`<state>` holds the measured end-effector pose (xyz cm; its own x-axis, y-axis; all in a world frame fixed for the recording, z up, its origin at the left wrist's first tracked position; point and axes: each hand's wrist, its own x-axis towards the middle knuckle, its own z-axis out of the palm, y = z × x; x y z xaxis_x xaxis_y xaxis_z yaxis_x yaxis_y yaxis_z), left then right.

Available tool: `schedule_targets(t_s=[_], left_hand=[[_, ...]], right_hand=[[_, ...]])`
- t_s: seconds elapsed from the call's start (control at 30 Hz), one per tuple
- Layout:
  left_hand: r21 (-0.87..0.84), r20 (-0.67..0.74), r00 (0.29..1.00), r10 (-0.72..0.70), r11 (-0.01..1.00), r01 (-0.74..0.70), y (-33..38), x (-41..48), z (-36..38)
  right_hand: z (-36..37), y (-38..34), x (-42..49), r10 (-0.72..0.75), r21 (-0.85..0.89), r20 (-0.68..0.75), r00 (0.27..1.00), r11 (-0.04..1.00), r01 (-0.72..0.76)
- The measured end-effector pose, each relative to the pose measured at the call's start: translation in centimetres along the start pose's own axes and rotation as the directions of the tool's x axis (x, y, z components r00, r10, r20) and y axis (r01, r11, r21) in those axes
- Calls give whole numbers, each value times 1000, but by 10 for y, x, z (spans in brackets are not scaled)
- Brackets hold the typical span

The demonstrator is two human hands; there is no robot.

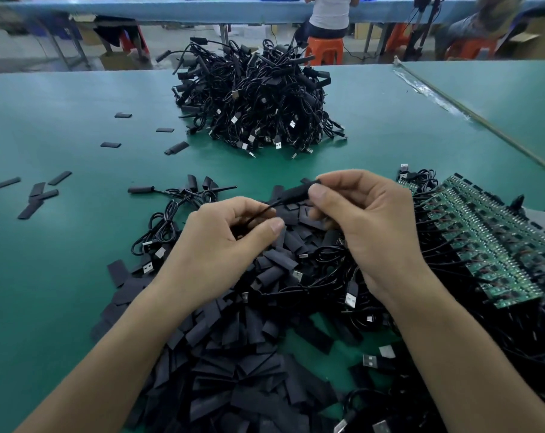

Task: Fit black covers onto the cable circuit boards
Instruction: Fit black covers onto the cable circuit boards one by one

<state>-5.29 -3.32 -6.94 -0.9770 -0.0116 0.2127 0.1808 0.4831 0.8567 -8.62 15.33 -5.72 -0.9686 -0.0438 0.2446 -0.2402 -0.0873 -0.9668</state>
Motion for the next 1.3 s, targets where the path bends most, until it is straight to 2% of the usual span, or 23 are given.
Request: schedule_targets(t_s=[0.1, 0.17, 0.23, 0.3, 0.37, 0.43, 0.5, 0.53, 0.6, 0.67, 0.9, 0.97, 1.13, 1.2, 1.3], left_hand=[[93, 15, 1000, -7, 996, 6, -4, -1, -1], [88, 15, 1000, -1, 996, 0, -6, 1, 0], [66, -26, 1000, 2, 998, -1, -9, 4, -1], [7, -142, 990, -25, 1000, 26, -15, 9, -6], [-44, -280, 955, -95, 995, 86, -25, 15, -16], [23, -354, 925, -136, 988, 154, -39, 21, -28], [187, -297, 934, -198, 947, 261, -48, 24, -34], [284, -255, 935, -245, 906, 315, -50, 24, -34], [454, -231, 928, -293, 811, 369, -52, 21, -31], [526, -247, 932, -264, 771, 358, -50, 17, -27], [507, -313, 943, -111, 820, 265, -41, 14, -19], [485, -321, 946, -47, 850, 207, -37, 13, -17], [410, -269, 963, 35, 909, 81, -27, 11, -13], [392, -247, 968, 47, 918, 56, -26, 10, -11], [388, -221, 974, 46, 921, 44, -28, 9, -9]], right_hand=[[-5, -6, 2, 62, 139, -78, 995, 989, -51], [-6, -6, 3, 84, 143, -136, 987, 988, -65], [-5, -4, 3, 60, 16, -156, 986, 998, -59], [-6, -1, 3, -7, -221, -133, 991, 975, -23], [-10, -3, 3, -71, -515, -65, 995, 857, 28], [-14, -5, 1, -116, -775, -5, 993, 628, 69], [-19, -7, 2, -173, -926, -30, 984, 376, 38], [-21, -8, 2, -163, -953, -67, 984, 304, -14], [-27, -10, 4, -58, -965, -145, 988, 228, -128], [-31, -8, 6, 45, -972, -182, 982, 145, -186], [-33, 6, 6, 124, -985, -169, 978, 6, -171], [-35, 6, 7, 133, -990, -141, 981, -12, -141], [-36, 1, 5, 66, -996, -48, 997, 66, -52], [-36, 0, 5, 30, -989, 14, 999, 148, 10], [-30, -1, 7, 3, -913, 141, 990, 387, 129]])
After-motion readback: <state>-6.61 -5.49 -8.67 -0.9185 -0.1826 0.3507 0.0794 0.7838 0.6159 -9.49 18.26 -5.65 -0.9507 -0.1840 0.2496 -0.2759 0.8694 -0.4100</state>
